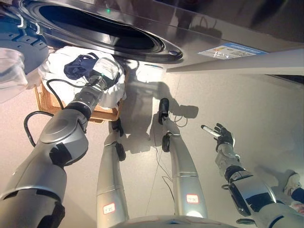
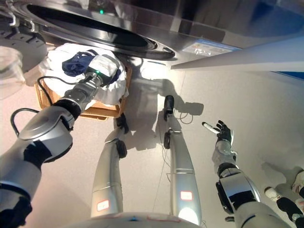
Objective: Put the clothes in the basket into the washing machine.
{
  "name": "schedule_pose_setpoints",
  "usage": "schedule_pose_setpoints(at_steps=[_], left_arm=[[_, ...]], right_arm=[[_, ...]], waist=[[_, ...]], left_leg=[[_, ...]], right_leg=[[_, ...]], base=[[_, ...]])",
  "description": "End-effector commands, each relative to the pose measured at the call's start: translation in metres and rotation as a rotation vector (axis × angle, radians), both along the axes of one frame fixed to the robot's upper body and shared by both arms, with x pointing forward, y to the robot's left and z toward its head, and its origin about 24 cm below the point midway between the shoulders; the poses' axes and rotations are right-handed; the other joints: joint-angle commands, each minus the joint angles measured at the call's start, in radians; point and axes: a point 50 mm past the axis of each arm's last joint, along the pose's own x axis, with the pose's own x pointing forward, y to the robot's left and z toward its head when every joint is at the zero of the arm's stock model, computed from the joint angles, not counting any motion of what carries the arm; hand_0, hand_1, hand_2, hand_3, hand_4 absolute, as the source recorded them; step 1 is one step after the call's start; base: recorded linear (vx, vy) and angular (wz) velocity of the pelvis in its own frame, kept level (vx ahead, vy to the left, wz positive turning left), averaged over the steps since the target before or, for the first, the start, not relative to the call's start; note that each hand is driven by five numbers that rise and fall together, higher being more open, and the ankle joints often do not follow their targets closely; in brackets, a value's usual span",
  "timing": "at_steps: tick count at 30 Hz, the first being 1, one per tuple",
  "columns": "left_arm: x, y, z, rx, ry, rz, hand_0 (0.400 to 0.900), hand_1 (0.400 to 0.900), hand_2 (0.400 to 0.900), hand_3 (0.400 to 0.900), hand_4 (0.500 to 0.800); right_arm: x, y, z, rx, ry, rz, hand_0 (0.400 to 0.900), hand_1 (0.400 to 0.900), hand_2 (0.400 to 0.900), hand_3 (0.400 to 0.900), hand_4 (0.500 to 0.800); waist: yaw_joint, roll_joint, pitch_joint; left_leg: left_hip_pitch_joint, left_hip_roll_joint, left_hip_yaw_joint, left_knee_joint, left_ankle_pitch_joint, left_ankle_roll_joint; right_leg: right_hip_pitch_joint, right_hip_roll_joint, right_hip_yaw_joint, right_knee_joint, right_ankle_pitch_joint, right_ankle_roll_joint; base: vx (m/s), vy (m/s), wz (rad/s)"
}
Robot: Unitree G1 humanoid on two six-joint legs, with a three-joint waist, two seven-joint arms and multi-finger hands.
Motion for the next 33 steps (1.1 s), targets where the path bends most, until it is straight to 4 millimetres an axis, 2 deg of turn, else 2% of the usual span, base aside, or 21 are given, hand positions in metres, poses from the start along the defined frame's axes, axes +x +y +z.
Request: schedule_pose_setpoints(at_steps=[1, 6, 14, 17, 18, 20, 22, 23, 24, 28, 33], left_arm=[[0.004, 0.007, 0.027, -0.009, -0.093, 0.05, 0.4, 0.4, 0.4, 0.4, 0.5], [0.003, 0.007, 0.024, -0.024, -0.109, 0.039, 0.4, 0.4, 0.4, 0.4, 0.5], [0.001, 0.014, 0.018, -0.049, -0.117, 0.039, 0.4, 0.4, 0.4, 0.4, 0.5], [-0.002, 0.019, 0.014, -0.078, -0.117, 0.042, 0.4, 0.4, 0.4, 0.4, 0.5], [-0.002, 0.02, 0.013, -0.097, -0.121, 0.041, 0.4, 0.4, 0.4, 0.4, 0.5], [-0.004, 0.022, 0.008, -0.12, -0.121, 0.04, 0.4, 0.4, 0.4, 0.4, 0.5], [-0.006, 0.023, 0.005, -0.185, -0.13, 0.035, 0.4, 0.4, 0.4, 0.4, 0.5], [-0.004, 0.013, 0.006, -0.244, -0.143, 0.016, 0.4, 0.4, 0.4, 0.4, 0.5], [-0.004, 0.012, 0.008, -0.266, -0.154, 0.007, 0.4, 0.4, 0.4, 0.4, 0.5], [-0.009, 0.021, 0.001, -0.418, -0.18, 0.032, 0.4, 0.4, 0.4, 0.4, 0.5], [-0.018, 0.031, -0.017, -0.729, -0.199, 0.08, 0.4, 0.4, 0.4, 0.4, 0.5]], right_arm=[[-0.029, -0.021, -0.016, -0.058, 0.091, -0.067, 0.9, 0.9, 0.9, 0.9, 0.8], [-0.024, -0.014, -0.015, -0.064, 0.074, -0.026, 0.9, 0.9, 0.9, 0.9, 0.8], [-0.036, -0.007, -0.025, -0.066, 0.081, 0.034, 0.9, 0.9, 0.9, 0.9, 0.8], [-0.042, -0.008, -0.028, -0.068, 0.082, 0.05, 0.9, 0.9, 0.9, 0.9, 0.8], [-0.046, -0.007, -0.03, -0.068, 0.084, 0.062, 0.9, 0.9, 0.9, 0.9, 0.8], [-0.054, -0.01, -0.035, -0.068, 0.098, 0.061, 0.9, 0.9, 0.9, 0.9, 0.8], [-0.059, -0.011, -0.036, -0.066, 0.092, 0.069, 0.9, 0.9, 0.9, 0.9, 0.8], [-0.06, -0.009, -0.037, -0.067, 0.091, 0.081, 0.9, 0.9, 0.9, 0.9, 0.8], [-0.059, -0.008, -0.036, -0.067, 0.082, 0.085, 0.9, 0.9, 0.9, 0.9, 0.8], [-0.069, -0.009, -0.04, -0.059, 0.086, 0.087, 0.9, 0.9, 0.9, 0.9, 0.8], [-0.081, -0.006, -0.047, -0.044, 0.103, 0.091, 0.9, 0.9, 0.9, 0.9, 0.8]], waist=[[-0.025, 0.018, -0.011], [-0.027, 0.021, -0.024], [-0.031, 0.025, -0.02], [-0.032, 0.026, -0.014], [-0.037, 0.021, -0.007], [-0.037, 0.021, -0.003], [-0.031, 0.024, -0.001], [-0.029, 0.024, 0.002], [-0.026, 0.025, 0.003], [-0.014, 0.026, 0.008], [0.001, 0.025, 0.006]], left_leg=[[0.044, -0.041, -0.02, -0.024, -0.084, 0.021], [0.069, -0.044, -0.023, -0.057, -0.076, 0.017], [0.162, -0.04, -0.021, -0.146, -0.045, 0.005], [0.214, -0.04, -0.021, -0.192, -0.024, -0.005], [0.226, -0.047, -0.012, -0.213, 0.021, -0.003], [0.267, -0.051, -0.013, -0.244, 0.034, -0.008], [0.317, -0.058, -0.015, -0.286, 0.055, -0.015], [0.352, -0.061, -0.016, -0.313, 0.067, -0.019], [0.371, -0.062, -0.015, -0.328, 0.073, -0.02], [0.465, -0.062, -0.015, -0.398, 0.11, -0.028], [0.583, -0.055, -0.02, -0.477, 0.141, -0.036]], right_leg=[[0.061, 0.011, -0.021, -0.006, -0.023, 0.096], [0.086, 0.013, -0.017, -0.046, -0.012, 0.094], [0.184, 0.014, -0.012, -0.125, 0.008, 0.095], [0.239, 0.017, -0.015, -0.164, 0.021, 0.098], [0.252, 0.009, -0.024, -0.182, 0.051, 0.089], [0.295, 0.012, -0.029, -0.202, 0.056, 0.091], [0.34, 0.016, -0.035, -0.228, 0.062, 0.095], [0.372, 0.018, -0.04, -0.245, 0.066, 0.097], [0.388, 0.02, -0.042, -0.254, 0.069, 0.097], [0.471, 0.032, -0.051, -0.291, 0.077, 0.099], [0.567, 0.045, -0.063, -0.324, 0.076, 0.096]], base=[[0.0, 0.0, 0.0], [0.0, 0.0, 0.0], [0.02, -0.001, -0.04], [-0.03, -0.022, 0.03], [-0.09, -0.044, 0.11], [-0.05, -0.044, 0.09], [0.02, -0.049, 0.06], [0.02, -0.047, 0.03], [0.02, -0.056, 0.02], [0.02, -0.061, 0.03], [0.03, -0.046, -0.03]])
